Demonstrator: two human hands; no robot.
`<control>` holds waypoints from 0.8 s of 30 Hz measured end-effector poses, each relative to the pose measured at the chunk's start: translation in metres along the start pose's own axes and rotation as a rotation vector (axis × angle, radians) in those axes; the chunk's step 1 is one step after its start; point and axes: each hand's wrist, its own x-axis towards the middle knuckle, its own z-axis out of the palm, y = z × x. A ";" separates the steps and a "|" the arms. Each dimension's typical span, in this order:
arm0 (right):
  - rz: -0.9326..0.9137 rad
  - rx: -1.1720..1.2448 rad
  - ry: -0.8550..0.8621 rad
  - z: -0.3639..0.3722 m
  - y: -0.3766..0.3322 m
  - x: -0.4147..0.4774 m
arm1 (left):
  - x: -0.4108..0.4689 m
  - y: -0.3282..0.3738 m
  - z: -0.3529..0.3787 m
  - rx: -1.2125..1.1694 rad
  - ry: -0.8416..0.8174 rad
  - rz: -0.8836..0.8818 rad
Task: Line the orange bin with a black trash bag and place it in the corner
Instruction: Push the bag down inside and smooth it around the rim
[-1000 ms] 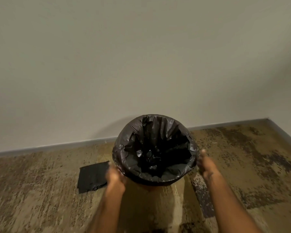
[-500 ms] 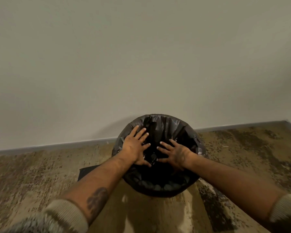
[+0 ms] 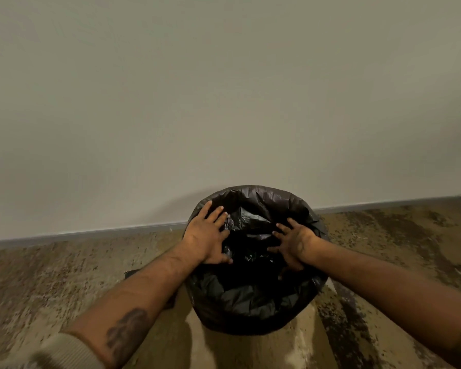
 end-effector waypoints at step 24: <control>-0.239 -0.180 0.339 -0.024 0.000 0.054 | -0.014 0.046 -0.033 -0.358 -0.331 0.093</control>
